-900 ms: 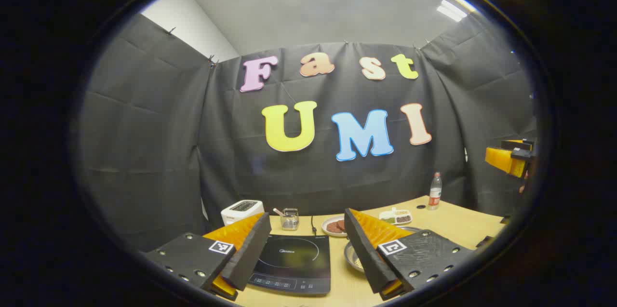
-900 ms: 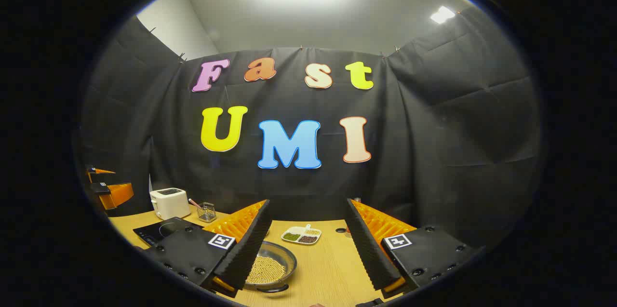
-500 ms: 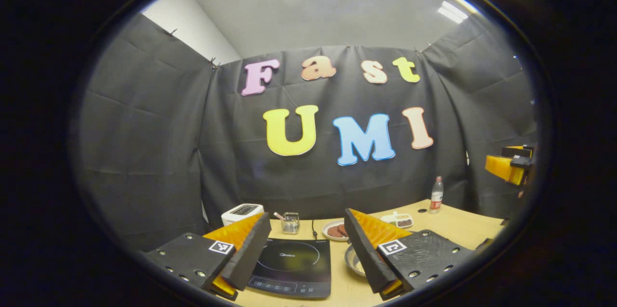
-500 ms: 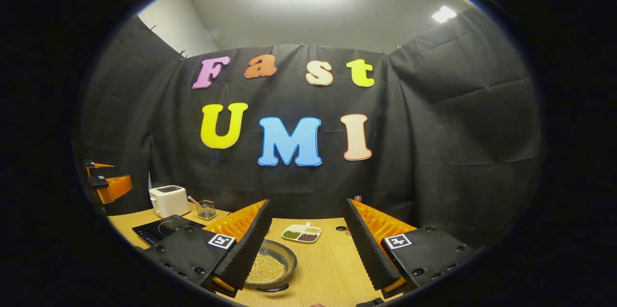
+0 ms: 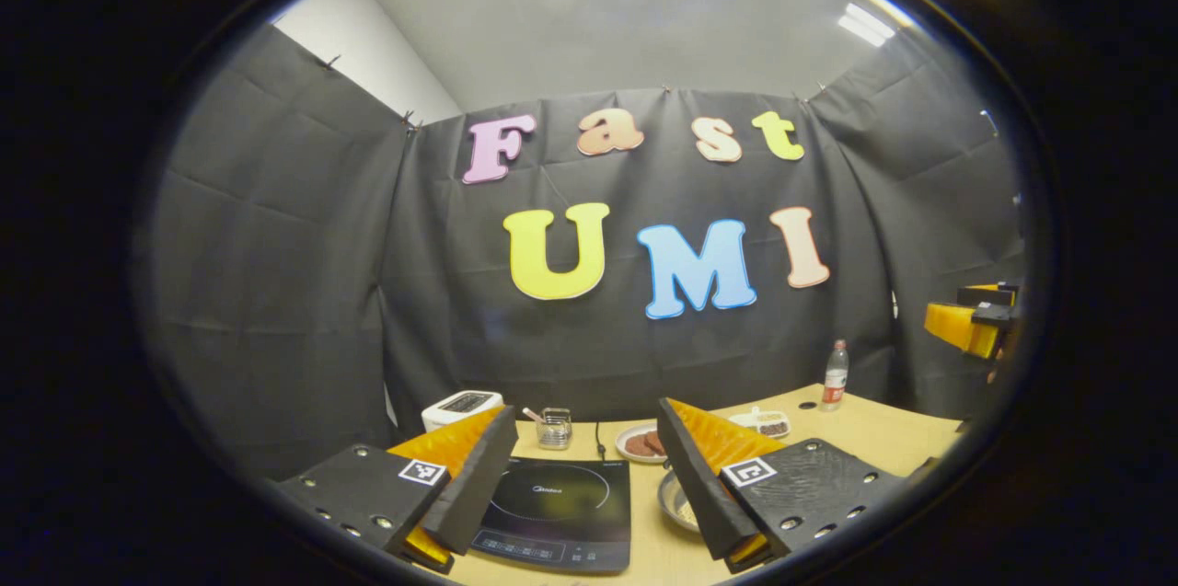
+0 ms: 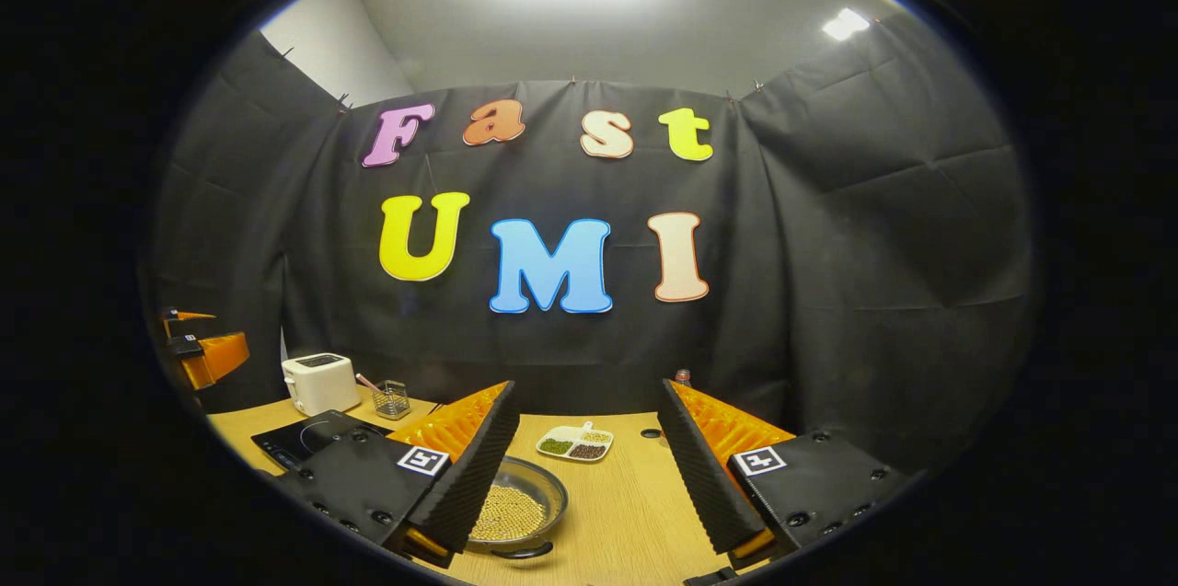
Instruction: First push the handle of the pot to place it horizontally, then grasp the pot with both hands and set it on the induction cooktop.
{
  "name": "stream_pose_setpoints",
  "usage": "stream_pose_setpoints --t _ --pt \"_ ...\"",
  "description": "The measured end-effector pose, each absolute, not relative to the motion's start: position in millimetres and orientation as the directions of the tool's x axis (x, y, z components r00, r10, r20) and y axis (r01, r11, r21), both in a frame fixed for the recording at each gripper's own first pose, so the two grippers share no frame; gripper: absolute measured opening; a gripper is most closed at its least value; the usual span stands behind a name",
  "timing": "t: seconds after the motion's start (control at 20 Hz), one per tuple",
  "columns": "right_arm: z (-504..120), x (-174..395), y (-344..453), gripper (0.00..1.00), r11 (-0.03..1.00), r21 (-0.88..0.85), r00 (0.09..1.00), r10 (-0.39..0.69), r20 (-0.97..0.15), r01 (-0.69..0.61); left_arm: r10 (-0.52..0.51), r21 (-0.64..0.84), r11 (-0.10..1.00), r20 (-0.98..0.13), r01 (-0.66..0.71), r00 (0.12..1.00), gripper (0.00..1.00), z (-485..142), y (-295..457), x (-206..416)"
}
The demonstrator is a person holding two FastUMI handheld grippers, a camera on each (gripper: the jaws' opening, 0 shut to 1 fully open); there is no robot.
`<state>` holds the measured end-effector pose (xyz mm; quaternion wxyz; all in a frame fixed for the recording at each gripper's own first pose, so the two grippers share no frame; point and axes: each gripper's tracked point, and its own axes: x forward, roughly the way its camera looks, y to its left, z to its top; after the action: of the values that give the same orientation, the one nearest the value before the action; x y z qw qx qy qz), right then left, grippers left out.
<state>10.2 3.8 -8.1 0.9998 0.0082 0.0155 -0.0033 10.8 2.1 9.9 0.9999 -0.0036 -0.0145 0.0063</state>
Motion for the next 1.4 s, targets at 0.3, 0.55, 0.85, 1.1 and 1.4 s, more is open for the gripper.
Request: stream_pose_setpoints --t 0.3,0.55,0.85,1.1,1.4 --pt "-8.7 14.4 8.1 0.94 1.000 0.017 0.999 0.003 -0.034 -0.002 0.022 -0.008 1.000 0.032 -0.021 0.999 0.89 8.9 5.2 12.0" --pt "-9.9 17.8 11.8 0.65 1.000 0.017 0.999 0.004 -0.035 -0.003 0.027 -0.006 1.000 0.035 -0.027 0.999 0.89 9.7 10.4 13.7" --pt "-15.2 20.9 20.0 0.45 1.000 -0.005 0.998 0.009 -0.059 -0.009 0.029 -0.004 1.000 0.035 -0.029 0.999 0.89 8.1 17.4 16.1" --pt "-8.7 20.6 20.8 0.12 1.000 -0.019 0.999 -0.015 -0.035 0.014 0.034 0.001 0.999 0.038 -0.034 0.999 0.89 5.0 25.6 19.6" --pt "-27.6 25.6 57.2 0.01 0.995 -0.016 0.990 0.100 -0.096 -0.102 0.040 -0.003 0.999 0.044 -0.039 0.998 0.89 4.0 38.5 22.0"
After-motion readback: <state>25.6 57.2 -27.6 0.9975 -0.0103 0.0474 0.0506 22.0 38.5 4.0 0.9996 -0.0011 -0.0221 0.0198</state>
